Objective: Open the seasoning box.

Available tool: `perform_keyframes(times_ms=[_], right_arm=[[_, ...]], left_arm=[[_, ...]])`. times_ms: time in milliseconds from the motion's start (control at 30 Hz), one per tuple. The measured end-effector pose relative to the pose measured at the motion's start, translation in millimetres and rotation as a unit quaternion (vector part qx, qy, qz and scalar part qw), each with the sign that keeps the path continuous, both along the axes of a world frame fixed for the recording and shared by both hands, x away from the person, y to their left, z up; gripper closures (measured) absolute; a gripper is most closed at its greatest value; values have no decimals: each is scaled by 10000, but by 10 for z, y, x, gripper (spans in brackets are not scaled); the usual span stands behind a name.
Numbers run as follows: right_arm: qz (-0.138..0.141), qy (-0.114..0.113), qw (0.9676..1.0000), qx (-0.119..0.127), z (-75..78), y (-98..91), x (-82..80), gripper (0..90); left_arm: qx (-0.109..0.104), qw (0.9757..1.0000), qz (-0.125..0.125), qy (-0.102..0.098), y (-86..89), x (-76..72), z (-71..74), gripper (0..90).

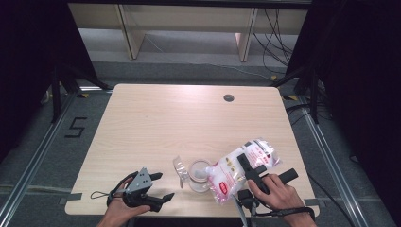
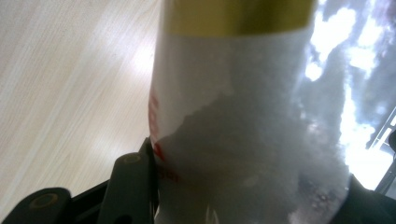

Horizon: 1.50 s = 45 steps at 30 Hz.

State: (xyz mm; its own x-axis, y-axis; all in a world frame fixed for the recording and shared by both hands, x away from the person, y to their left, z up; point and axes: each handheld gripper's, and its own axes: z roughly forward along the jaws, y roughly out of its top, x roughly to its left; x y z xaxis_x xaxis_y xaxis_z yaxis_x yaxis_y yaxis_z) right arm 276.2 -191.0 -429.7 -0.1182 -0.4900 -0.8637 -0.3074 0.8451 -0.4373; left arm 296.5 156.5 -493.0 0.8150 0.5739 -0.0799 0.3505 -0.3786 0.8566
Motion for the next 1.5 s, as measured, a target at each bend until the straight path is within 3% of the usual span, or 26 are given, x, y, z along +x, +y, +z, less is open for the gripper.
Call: perform_keyframes(times_ms=[33,67,100,133,533,600,800,1033,1067,1133,1233,1267,1367,1500], right_arm=[[5,5,10000,15,2,0,0,536],[-19,-5,9999,-149,28,5,-3,536],[-63,31,9999,105,-4,2,-6,536],[-73,-4,9999,-80,22,7,-10,537],[5,-39,10000,33,35,14,-13,539],[-80,-58,9999,-92,45,15,-23,539],[9,-102,9997,-226,71,15,-17,540],[-28,-59,9998,-208,66,13,-20,541],[-77,-47,9999,-87,53,7,-27,541],[7,-69,9997,-216,68,17,-21,541],[-87,-35,9999,-82,48,11,-32,541],[-2,-53,9998,-201,63,14,-21,541],[-74,-44,9999,-126,49,15,-29,542],[32,-103,9996,-266,58,20,-19,543]], left_arm=[[-2,10000,-1,1,0,0,0,189],[-20,10000,5,7,-2,1,-1,189],[-24,10000,7,13,-2,1,0,189],[-19,10000,-2,12,-1,0,1,189],[25,10000,-1,-9,2,3,0,189],[-19,10000,5,5,-2,0,-1,189],[-23,10000,6,6,-2,1,0,189],[-12,10000,11,0,-4,-1,-1,189],[-14,10000,10,-1,-4,-2,-1,189],[-10,10000,9,3,-1,1,0,189],[11,10000,3,-10,2,-1,2,189],[31,10000,9,-27,3,2,1,189],[38,10000,0,-16,4,3,2,189],[29,10000,2,-19,4,0,4,189]])
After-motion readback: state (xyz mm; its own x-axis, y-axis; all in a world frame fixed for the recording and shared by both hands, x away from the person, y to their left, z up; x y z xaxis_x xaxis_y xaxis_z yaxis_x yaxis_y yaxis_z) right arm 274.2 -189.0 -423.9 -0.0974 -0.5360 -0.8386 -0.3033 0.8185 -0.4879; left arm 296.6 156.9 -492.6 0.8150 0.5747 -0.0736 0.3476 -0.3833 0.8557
